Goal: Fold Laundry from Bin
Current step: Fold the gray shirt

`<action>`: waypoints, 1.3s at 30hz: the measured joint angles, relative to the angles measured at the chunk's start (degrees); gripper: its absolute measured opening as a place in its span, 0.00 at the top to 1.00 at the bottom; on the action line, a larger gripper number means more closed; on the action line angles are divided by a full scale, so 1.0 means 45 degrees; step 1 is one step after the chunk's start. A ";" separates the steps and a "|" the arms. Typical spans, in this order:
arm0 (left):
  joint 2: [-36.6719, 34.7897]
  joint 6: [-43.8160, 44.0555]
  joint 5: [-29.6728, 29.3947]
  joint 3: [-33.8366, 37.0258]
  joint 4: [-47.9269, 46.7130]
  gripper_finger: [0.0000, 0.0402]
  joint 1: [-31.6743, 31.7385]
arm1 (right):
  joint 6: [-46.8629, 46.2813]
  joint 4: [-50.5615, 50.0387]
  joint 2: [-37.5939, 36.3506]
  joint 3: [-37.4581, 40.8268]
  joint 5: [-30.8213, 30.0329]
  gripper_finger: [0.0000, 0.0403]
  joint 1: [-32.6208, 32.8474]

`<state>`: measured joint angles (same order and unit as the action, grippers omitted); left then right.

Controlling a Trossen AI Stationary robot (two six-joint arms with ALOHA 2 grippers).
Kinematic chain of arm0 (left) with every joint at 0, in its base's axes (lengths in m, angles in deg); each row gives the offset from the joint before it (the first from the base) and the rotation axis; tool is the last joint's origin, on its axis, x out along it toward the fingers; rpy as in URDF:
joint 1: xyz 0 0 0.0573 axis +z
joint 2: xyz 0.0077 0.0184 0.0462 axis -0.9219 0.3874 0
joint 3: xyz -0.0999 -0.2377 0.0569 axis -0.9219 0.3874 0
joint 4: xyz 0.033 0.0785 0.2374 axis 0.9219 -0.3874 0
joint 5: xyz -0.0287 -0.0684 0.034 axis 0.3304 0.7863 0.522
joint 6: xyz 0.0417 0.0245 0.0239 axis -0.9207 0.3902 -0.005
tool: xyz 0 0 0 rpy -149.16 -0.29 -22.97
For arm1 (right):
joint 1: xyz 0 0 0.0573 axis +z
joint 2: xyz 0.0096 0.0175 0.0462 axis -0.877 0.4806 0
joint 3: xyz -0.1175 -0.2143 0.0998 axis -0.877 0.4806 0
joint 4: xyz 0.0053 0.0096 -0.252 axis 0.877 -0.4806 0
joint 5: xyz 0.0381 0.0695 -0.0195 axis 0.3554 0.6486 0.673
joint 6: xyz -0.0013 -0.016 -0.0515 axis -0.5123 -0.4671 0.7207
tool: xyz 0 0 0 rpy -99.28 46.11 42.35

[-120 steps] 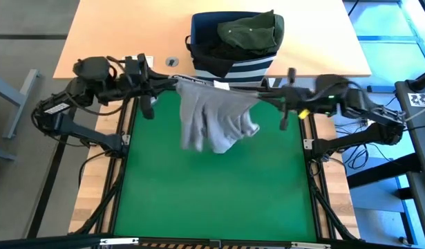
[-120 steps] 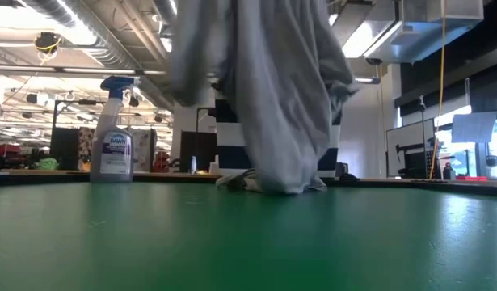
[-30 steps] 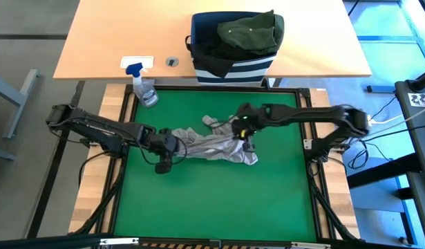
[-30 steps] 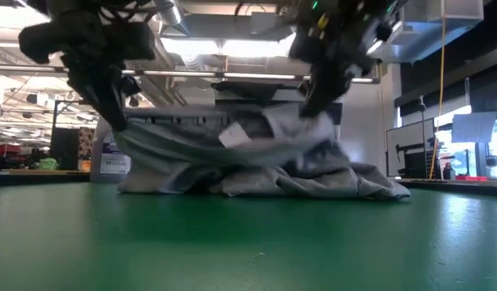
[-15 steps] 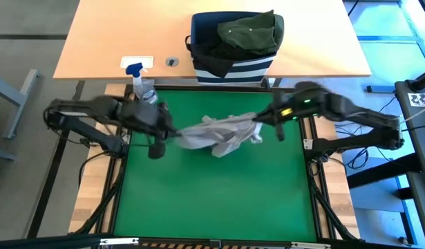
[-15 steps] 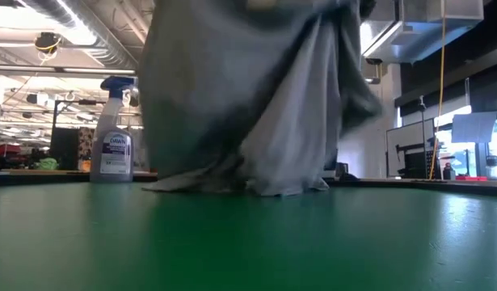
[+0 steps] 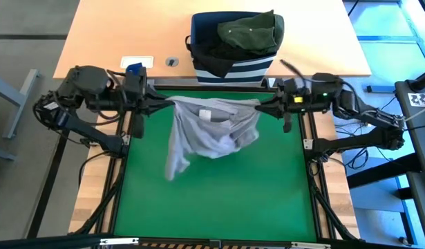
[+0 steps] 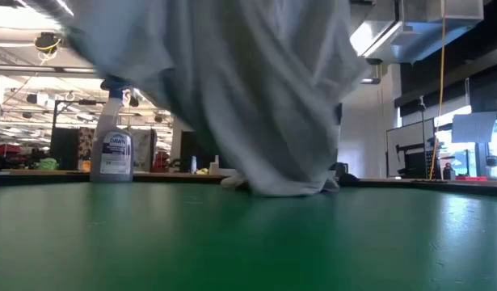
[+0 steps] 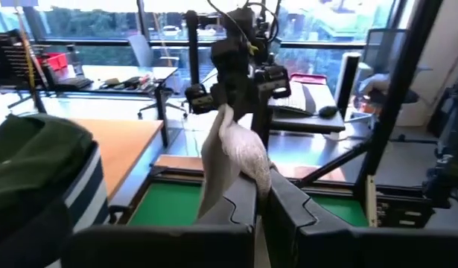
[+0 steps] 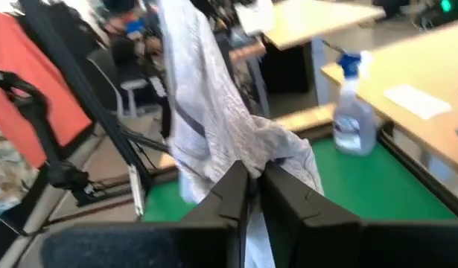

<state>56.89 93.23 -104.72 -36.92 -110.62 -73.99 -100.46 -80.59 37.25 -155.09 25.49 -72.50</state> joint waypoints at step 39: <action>0.0200 -0.0653 0.0030 0.0000 0.0062 0.99 0.0029 | 0.3451 1.0299 0.7188 0.4064 -0.0527 0.55 0.1151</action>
<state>57.79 90.29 -104.58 -36.92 -110.34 -73.86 -84.93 -34.25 69.60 -136.80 23.11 -67.32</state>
